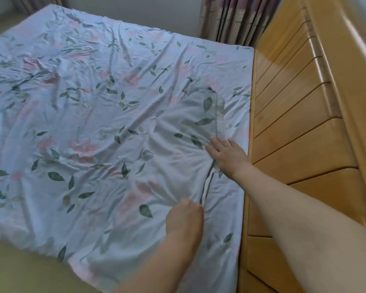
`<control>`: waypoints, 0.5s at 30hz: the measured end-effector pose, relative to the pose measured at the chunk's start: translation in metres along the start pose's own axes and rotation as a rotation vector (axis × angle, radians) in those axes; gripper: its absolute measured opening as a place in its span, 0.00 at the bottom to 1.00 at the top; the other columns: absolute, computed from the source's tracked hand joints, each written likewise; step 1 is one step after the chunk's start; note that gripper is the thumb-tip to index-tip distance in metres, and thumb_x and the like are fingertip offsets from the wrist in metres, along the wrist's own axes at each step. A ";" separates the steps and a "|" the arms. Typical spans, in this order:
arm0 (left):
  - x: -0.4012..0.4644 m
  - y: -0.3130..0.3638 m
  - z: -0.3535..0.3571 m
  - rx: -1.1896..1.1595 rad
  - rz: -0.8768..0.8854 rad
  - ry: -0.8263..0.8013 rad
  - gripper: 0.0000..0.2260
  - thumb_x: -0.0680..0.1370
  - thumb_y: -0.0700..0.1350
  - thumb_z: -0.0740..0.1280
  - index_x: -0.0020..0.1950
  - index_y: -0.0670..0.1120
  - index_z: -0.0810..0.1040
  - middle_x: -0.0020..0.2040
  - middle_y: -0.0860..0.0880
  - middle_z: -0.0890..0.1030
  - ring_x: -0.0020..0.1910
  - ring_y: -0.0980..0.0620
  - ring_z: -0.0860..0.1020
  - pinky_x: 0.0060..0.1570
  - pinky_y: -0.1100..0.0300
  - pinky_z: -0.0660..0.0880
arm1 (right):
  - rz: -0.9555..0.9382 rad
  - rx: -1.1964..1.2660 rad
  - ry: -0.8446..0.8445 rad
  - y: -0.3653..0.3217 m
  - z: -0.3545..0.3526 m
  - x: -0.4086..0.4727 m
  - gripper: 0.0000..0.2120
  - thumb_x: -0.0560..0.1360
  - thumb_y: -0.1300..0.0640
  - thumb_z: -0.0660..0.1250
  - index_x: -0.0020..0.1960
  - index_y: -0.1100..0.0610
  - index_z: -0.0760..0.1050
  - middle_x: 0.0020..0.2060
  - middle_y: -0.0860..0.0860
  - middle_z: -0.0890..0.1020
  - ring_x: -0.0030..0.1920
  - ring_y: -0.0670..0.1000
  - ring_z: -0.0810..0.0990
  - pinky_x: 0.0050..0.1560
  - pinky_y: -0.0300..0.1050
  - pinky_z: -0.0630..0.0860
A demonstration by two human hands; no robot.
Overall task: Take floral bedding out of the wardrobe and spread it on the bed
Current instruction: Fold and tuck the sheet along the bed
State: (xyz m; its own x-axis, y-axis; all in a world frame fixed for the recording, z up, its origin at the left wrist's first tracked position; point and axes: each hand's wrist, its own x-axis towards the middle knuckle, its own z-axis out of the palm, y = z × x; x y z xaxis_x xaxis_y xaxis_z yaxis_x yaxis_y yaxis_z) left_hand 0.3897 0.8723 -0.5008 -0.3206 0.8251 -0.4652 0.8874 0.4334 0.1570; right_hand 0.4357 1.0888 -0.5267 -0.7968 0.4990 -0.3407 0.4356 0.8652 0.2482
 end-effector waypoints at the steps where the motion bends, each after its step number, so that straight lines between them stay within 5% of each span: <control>1: 0.006 0.018 0.032 -0.036 0.005 -0.057 0.15 0.79 0.33 0.56 0.62 0.41 0.76 0.59 0.40 0.75 0.56 0.39 0.78 0.53 0.49 0.75 | 0.073 -0.020 -0.117 0.003 0.028 -0.008 0.32 0.81 0.59 0.55 0.79 0.55 0.42 0.78 0.55 0.42 0.78 0.58 0.47 0.76 0.57 0.49; 3: 0.016 0.056 0.099 -0.099 0.054 -0.226 0.15 0.80 0.35 0.54 0.65 0.41 0.72 0.62 0.40 0.73 0.59 0.39 0.77 0.56 0.48 0.73 | 0.209 -0.031 -0.296 0.007 0.085 -0.028 0.33 0.80 0.57 0.55 0.79 0.54 0.40 0.78 0.55 0.38 0.77 0.59 0.48 0.74 0.59 0.51; 7: 0.027 0.102 0.165 -0.145 0.305 -0.643 0.18 0.78 0.36 0.59 0.69 0.40 0.70 0.64 0.38 0.76 0.61 0.38 0.76 0.61 0.45 0.74 | 0.375 0.206 -0.544 0.000 0.160 -0.058 0.26 0.78 0.63 0.51 0.76 0.57 0.54 0.73 0.58 0.59 0.68 0.61 0.66 0.60 0.57 0.67; 12: 0.088 0.064 0.140 -0.120 0.128 -0.459 0.18 0.79 0.38 0.57 0.69 0.42 0.71 0.66 0.40 0.74 0.64 0.41 0.74 0.59 0.52 0.73 | 0.438 0.525 -0.568 -0.001 0.195 -0.057 0.22 0.73 0.63 0.55 0.66 0.58 0.68 0.60 0.59 0.74 0.56 0.61 0.76 0.53 0.54 0.76; 15: 0.137 0.020 0.109 -0.168 0.011 -0.278 0.21 0.78 0.40 0.56 0.72 0.43 0.66 0.69 0.41 0.70 0.65 0.40 0.71 0.63 0.49 0.71 | 0.544 0.801 -0.487 0.010 0.192 -0.036 0.18 0.74 0.54 0.58 0.63 0.56 0.72 0.59 0.58 0.77 0.53 0.59 0.78 0.54 0.53 0.78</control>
State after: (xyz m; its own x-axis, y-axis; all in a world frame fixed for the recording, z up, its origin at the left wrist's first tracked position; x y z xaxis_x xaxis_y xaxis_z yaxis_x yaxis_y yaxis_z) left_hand 0.3999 0.9549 -0.6559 -0.1883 0.7094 -0.6792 0.8160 0.4979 0.2938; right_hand 0.5494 1.0886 -0.6863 -0.2394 0.6387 -0.7313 0.9680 0.2149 -0.1292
